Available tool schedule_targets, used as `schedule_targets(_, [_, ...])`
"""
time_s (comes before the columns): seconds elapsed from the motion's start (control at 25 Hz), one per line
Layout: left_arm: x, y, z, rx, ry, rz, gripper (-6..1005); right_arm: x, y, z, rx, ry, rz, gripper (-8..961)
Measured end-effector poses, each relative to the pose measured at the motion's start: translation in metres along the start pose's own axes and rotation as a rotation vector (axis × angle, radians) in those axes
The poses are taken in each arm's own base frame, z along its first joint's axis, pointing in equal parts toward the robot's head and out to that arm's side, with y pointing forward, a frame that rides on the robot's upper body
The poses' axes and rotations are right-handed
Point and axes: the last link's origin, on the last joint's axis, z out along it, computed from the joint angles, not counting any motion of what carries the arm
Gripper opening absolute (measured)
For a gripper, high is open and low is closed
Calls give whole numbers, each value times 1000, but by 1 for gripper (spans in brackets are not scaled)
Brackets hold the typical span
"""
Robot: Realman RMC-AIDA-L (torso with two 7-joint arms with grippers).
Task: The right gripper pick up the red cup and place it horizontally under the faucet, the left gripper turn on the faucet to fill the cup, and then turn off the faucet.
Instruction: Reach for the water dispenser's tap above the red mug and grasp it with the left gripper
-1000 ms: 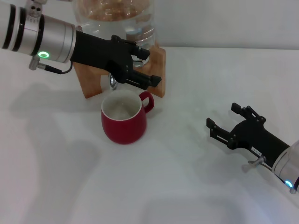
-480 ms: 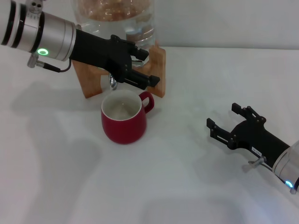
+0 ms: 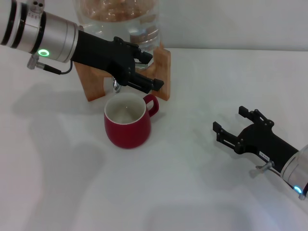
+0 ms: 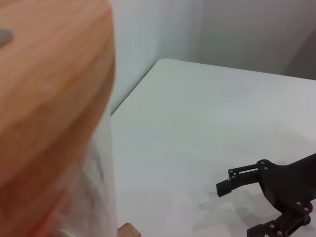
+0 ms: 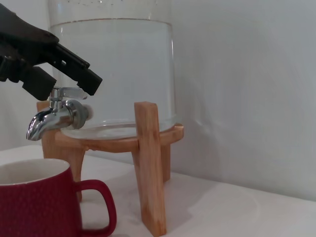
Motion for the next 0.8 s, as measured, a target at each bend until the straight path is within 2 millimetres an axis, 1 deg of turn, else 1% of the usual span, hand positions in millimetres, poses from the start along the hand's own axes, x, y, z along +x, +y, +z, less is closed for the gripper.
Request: schedule_targets(0.8, [3,0,0,-9,-22,2,875,-1,0,1,-2,-3,-2,875])
